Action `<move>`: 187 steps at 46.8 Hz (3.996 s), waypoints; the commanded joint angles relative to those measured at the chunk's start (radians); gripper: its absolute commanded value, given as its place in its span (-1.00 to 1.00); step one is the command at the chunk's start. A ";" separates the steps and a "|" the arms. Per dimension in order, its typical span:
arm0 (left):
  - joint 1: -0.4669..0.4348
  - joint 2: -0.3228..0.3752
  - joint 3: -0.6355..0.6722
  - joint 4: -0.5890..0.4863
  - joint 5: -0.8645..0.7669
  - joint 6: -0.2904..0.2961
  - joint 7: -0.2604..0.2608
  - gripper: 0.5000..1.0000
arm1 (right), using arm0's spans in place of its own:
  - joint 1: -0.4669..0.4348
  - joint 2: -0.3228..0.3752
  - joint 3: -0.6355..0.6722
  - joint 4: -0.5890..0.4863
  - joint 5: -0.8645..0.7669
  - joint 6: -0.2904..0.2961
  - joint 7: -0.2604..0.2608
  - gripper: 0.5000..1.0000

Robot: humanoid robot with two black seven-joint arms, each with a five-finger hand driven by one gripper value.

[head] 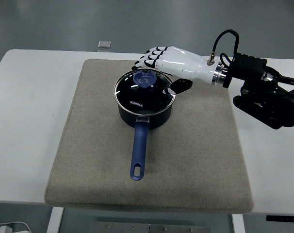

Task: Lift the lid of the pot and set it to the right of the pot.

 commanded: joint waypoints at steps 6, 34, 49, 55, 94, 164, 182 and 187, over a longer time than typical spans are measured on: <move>0.000 0.000 0.000 0.000 0.000 0.000 0.000 1.00 | 0.000 0.016 0.000 -0.034 0.000 -0.013 0.000 0.60; 0.000 0.000 0.000 0.000 0.000 0.000 0.000 1.00 | 0.014 0.013 -0.013 -0.031 0.000 -0.004 0.000 0.60; 0.000 0.000 0.000 0.000 0.000 0.000 0.000 1.00 | 0.018 0.016 -0.013 -0.016 0.000 -0.001 0.000 0.60; 0.000 0.000 0.000 0.000 0.000 0.000 0.000 1.00 | 0.018 0.019 -0.013 -0.013 0.000 0.002 0.000 0.59; 0.000 0.000 0.000 0.000 0.000 0.000 0.000 1.00 | 0.011 0.028 -0.013 -0.011 0.008 0.018 0.000 0.40; 0.000 0.000 0.000 0.000 0.000 0.000 0.000 1.00 | 0.017 0.076 -0.025 -0.021 0.011 0.090 0.000 -1.00; 0.000 0.000 0.000 0.000 0.000 0.000 0.000 1.00 | 0.040 0.085 -0.020 -0.021 0.012 0.100 0.000 -1.00; 0.000 0.000 0.000 0.000 0.000 0.000 0.000 1.00 | 0.044 0.085 -0.023 -0.017 0.015 0.100 0.000 -1.00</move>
